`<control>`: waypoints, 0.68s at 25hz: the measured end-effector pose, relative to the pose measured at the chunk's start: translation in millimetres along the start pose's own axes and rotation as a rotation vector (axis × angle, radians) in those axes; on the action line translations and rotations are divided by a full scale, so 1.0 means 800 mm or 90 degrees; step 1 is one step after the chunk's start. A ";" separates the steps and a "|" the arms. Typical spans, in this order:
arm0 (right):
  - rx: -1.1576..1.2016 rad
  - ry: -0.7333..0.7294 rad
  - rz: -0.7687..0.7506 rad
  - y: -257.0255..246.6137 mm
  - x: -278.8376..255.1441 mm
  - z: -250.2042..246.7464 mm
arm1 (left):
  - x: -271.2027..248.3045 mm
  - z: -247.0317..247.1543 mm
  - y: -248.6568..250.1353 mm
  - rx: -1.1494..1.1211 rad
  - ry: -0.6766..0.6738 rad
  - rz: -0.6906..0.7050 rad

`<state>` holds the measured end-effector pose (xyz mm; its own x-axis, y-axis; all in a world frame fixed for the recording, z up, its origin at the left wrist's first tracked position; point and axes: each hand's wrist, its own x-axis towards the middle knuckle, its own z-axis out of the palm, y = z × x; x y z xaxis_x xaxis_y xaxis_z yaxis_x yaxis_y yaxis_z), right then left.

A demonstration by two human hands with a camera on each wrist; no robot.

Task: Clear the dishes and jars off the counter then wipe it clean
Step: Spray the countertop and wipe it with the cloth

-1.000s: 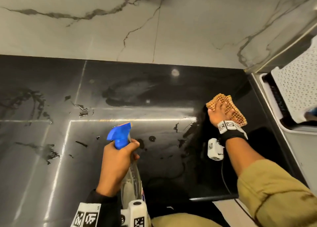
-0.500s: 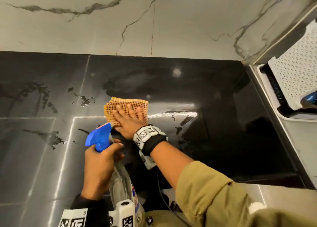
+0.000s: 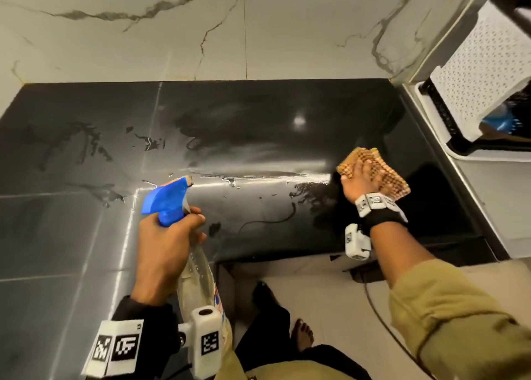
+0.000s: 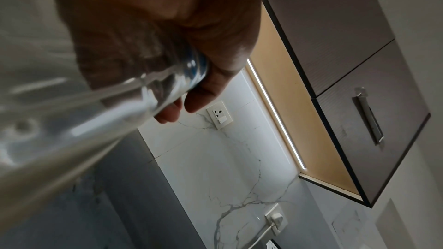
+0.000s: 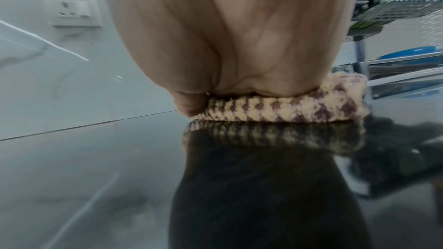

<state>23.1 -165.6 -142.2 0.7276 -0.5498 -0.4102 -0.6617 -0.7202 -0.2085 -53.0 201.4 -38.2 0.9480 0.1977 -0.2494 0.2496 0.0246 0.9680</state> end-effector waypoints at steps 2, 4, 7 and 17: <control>-0.033 -0.010 -0.113 -0.057 -0.029 0.032 | -0.020 -0.003 -0.005 0.009 -0.004 -0.009; -0.093 -0.051 -0.257 -0.124 -0.083 0.077 | -0.038 -0.007 -0.013 0.023 -0.012 -0.015; -0.195 -0.111 -0.458 -0.190 -0.195 0.138 | -0.060 -0.014 -0.025 0.034 -0.023 -0.028; -0.105 -0.026 -0.234 0.030 -0.173 0.085 | -0.085 -0.015 -0.034 0.037 -0.071 -0.022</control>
<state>-106.1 -78.0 -150.9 0.9003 -0.2288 -0.3702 -0.3187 -0.9258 -0.2030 -126.9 199.1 -47.3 0.9538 0.0880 -0.2874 0.2908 -0.0282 0.9564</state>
